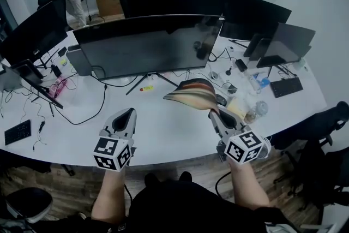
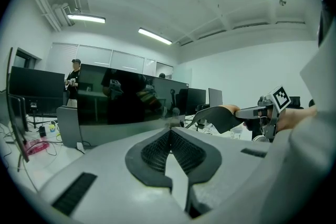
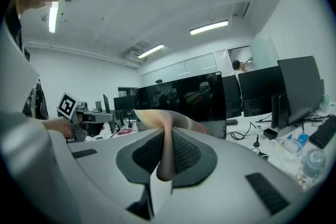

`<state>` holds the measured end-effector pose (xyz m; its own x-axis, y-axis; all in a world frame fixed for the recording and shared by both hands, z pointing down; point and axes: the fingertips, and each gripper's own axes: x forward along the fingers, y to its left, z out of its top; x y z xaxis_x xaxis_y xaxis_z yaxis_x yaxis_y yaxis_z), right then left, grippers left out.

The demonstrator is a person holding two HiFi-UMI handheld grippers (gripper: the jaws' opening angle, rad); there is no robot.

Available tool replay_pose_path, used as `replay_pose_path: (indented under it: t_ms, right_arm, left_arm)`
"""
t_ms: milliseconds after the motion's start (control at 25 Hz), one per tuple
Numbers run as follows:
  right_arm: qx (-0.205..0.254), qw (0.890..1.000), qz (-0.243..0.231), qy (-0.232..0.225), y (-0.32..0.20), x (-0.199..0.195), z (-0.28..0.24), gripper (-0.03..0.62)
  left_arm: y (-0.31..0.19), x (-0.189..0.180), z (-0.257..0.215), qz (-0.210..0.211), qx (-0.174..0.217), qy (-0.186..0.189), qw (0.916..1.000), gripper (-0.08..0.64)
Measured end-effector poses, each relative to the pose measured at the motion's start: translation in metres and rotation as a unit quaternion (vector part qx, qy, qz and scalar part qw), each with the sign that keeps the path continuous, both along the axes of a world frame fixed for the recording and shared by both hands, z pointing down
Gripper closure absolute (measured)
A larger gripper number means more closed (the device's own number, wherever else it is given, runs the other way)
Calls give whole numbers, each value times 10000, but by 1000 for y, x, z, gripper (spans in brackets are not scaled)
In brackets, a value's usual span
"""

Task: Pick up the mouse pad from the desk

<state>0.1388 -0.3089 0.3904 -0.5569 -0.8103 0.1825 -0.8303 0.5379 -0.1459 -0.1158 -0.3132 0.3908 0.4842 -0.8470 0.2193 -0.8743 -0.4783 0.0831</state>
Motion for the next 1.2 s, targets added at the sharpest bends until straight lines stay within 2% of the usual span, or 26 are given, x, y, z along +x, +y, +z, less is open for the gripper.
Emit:
replay_pose_path:
  t_ms: [520, 1200]
  right_arm:
    - [-22, 9999, 69, 81, 12, 5, 5, 561]
    - [-66, 9996, 262, 83, 22, 17, 9, 561]
  left_arm:
    - [10, -1, 5, -15, -53, 59, 10000, 552]
    - [10, 16, 6, 107, -49, 28, 9999, 552]
